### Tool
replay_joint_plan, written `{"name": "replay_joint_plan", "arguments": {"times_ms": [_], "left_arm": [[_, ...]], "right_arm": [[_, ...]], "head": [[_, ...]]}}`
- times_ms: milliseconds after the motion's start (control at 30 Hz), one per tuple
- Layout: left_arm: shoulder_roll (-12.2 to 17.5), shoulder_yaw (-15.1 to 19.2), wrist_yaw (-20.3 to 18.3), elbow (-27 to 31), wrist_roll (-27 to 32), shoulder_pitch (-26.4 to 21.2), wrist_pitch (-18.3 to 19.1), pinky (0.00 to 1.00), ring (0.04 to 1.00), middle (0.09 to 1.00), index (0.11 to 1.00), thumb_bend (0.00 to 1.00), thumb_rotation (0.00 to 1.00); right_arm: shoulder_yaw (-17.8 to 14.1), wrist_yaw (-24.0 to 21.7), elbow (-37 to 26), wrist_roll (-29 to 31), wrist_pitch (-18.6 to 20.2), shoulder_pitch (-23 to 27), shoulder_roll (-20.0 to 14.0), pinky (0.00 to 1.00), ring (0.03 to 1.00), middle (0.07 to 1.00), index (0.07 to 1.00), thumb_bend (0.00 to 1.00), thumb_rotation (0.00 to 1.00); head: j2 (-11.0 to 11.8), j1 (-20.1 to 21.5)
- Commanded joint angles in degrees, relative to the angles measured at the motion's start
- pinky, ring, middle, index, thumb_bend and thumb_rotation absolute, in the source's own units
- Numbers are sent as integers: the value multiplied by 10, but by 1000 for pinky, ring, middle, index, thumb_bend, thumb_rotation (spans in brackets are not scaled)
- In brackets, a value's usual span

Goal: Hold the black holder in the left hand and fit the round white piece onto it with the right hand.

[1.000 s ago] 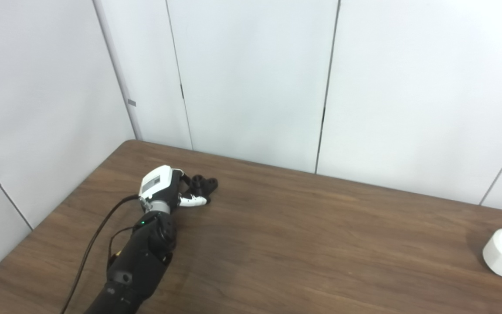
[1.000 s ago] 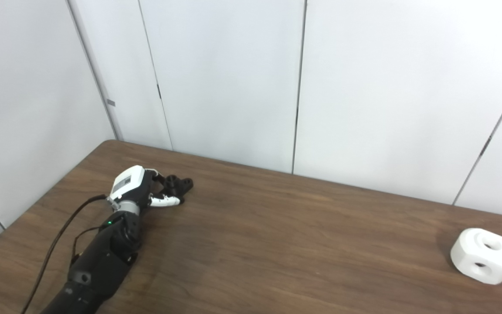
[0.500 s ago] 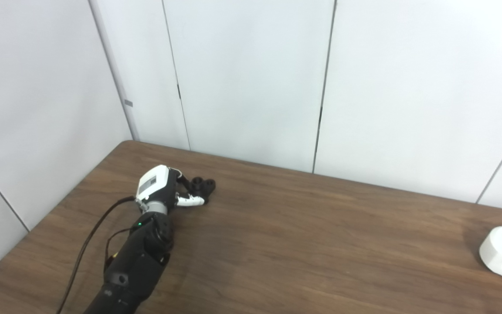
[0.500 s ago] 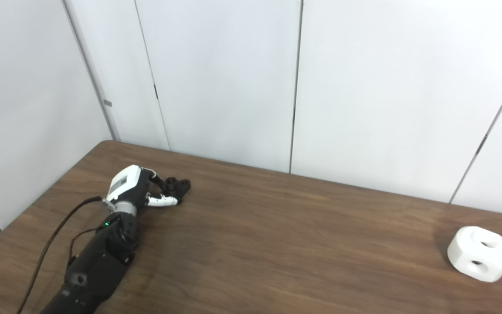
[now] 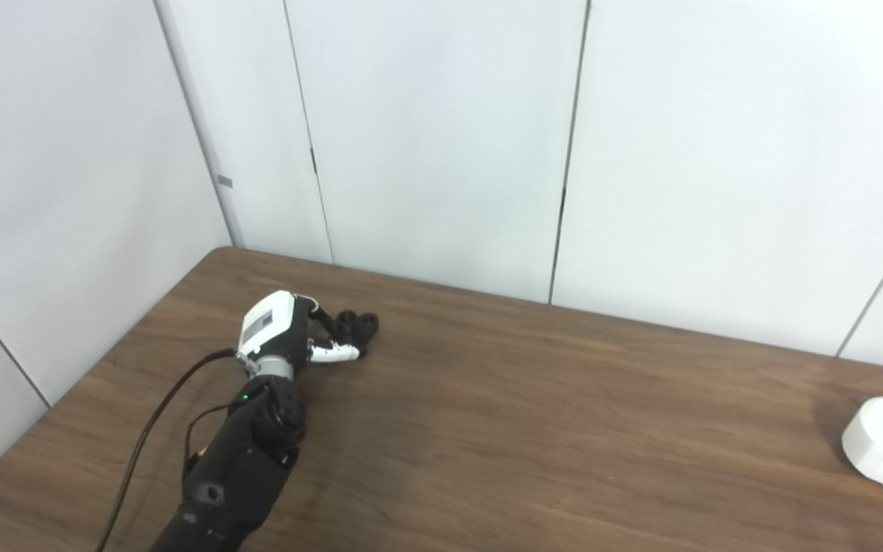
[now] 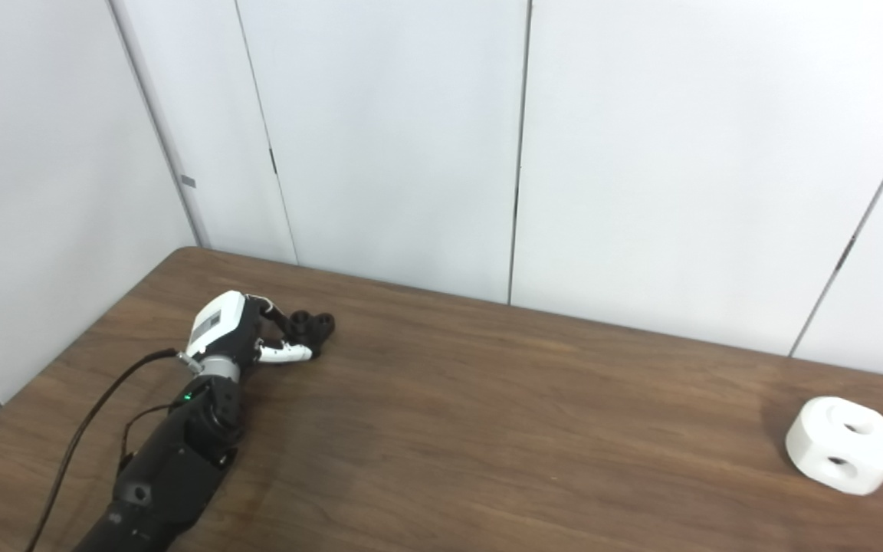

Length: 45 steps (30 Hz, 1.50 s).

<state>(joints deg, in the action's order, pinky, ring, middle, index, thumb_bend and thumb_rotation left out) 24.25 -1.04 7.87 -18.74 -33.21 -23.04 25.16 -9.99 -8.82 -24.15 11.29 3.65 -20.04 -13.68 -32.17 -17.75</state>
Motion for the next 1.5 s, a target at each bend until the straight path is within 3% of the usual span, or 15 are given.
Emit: {"name": "replay_joint_plan", "arguments": {"times_ms": [0,367,633,900,1033,1467], "left_arm": [[14,0,10,13,-1,-16,-13,844,850,761,483,519,48],[14,-18,-17,50,2,-3,-10,815,833,761,484,518,50],[11,-38,-76,155,-12,30,16,820,865,789,486,516,51],[-14,-38,-157,285,-56,82,17,834,876,796,487,514,50],[-26,-47,-201,354,-65,119,17,831,876,798,488,514,51],[-53,-139,-271,527,-110,218,-15,911,861,785,486,514,55]], "right_arm": [[-7,4,-27,1,-7,0,-6,1000,1000,984,960,564,1000],[-4,5,-25,-3,-8,1,-1,1000,999,969,952,578,1000],[-1,4,-24,-8,-11,4,-1,995,999,968,957,568,1000],[6,0,-29,-10,-13,9,0,971,984,954,953,563,1000],[10,-1,-32,-6,-12,10,2,990,1000,978,958,612,1000],[28,10,-92,-47,58,5,13,934,962,946,929,645,1000]], "head": [[0,0],[-6,10],[-11,21],[-22,41],[-30,52],[-81,142]]}}
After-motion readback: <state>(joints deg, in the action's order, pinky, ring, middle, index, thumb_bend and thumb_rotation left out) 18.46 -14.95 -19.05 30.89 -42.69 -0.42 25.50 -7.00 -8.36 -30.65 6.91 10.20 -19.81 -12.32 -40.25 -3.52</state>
